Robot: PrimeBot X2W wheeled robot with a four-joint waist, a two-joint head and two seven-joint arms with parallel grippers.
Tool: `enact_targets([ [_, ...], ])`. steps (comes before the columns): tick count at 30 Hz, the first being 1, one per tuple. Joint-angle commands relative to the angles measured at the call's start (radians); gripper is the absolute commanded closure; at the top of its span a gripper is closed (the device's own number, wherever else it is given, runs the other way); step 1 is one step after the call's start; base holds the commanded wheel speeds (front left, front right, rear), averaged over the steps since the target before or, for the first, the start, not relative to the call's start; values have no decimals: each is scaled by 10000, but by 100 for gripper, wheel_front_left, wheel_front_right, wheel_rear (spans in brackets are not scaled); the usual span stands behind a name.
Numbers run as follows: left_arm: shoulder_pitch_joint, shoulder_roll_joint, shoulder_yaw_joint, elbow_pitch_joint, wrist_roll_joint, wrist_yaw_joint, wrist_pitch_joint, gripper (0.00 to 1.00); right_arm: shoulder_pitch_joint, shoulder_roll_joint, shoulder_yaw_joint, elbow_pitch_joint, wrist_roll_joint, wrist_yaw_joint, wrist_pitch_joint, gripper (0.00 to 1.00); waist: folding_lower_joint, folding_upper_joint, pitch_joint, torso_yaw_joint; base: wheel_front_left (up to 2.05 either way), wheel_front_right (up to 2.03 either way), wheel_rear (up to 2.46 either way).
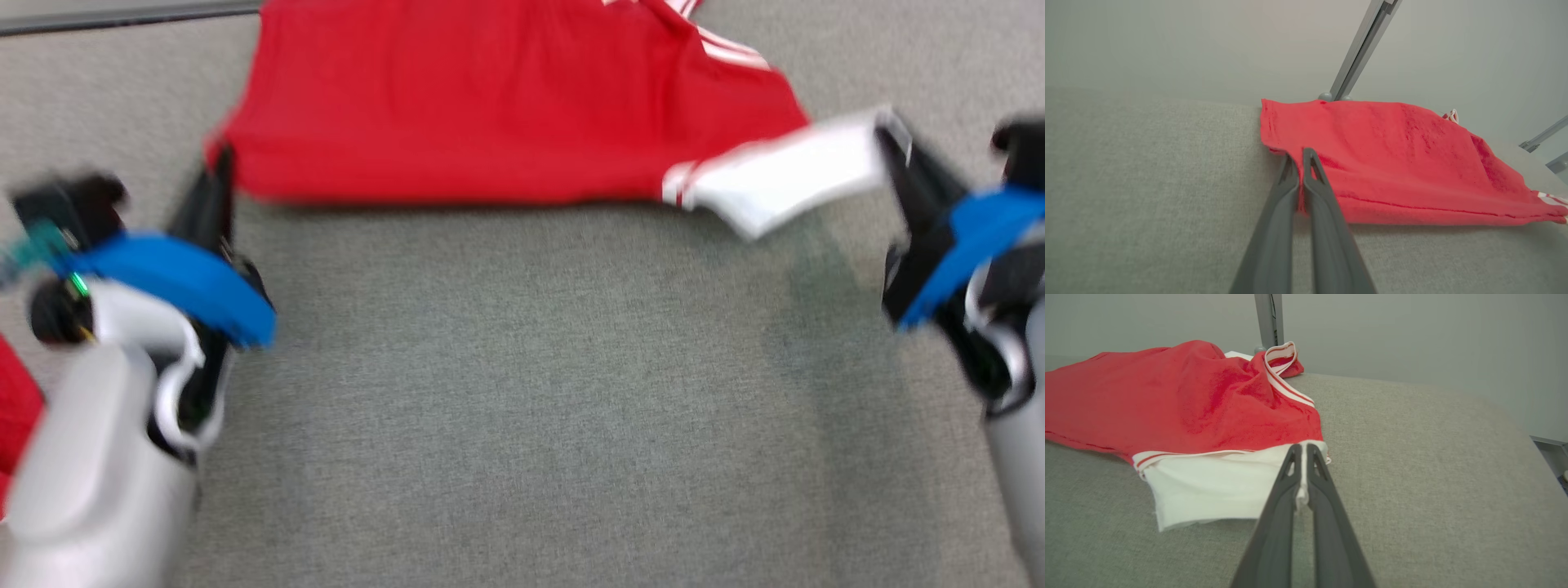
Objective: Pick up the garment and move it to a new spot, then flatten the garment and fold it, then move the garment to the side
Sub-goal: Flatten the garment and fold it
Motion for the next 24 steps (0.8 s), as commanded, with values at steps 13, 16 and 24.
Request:
enact_targets([
  [13,6289,-827,-481,-2556,-1009,1356,174,100,7094,2596,-2649,-5032,-465,-1,4093,100,2,0,-2264,590,0,0,0],
  [16,6756,-670,-631,-3024,-857,1669,398,100,7826,2843,-2834,-5581,-414,-1,4674,100,2,0,-2431,726,0,0,0],
  [24,7201,366,-965,-3849,-521,1881,1638,100,9092,3014,-3084,-6553,-82,-1,6375,100,2,0,-2547,796,0,0,0],
])
